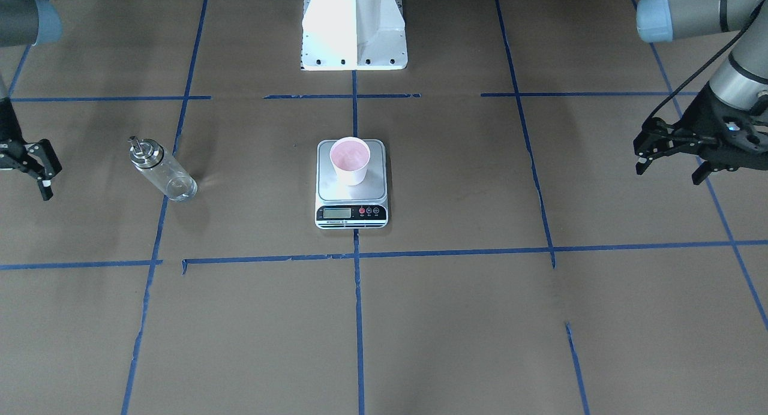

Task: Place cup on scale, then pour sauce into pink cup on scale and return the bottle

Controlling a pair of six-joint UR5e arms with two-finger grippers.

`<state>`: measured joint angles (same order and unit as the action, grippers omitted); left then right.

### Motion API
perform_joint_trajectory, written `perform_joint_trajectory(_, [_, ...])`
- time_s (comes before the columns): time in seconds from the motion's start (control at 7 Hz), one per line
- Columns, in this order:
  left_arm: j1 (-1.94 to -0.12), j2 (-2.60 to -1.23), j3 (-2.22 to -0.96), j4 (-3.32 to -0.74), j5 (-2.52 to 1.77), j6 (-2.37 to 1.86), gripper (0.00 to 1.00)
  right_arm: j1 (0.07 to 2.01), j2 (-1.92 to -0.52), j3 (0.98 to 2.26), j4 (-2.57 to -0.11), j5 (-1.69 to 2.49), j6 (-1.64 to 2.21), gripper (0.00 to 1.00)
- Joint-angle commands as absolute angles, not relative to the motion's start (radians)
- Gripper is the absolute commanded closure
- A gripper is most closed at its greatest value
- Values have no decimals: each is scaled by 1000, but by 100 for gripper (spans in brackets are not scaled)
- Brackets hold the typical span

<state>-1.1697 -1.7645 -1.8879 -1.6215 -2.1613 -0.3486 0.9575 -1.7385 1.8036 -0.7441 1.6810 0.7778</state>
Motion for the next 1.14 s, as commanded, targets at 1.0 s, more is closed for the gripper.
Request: perform_joint_trajectory(1.0, [-1534,-1734,-1585,-1479,-2374,78,0,1523,-1566,1647,-1700,2345,-227,0])
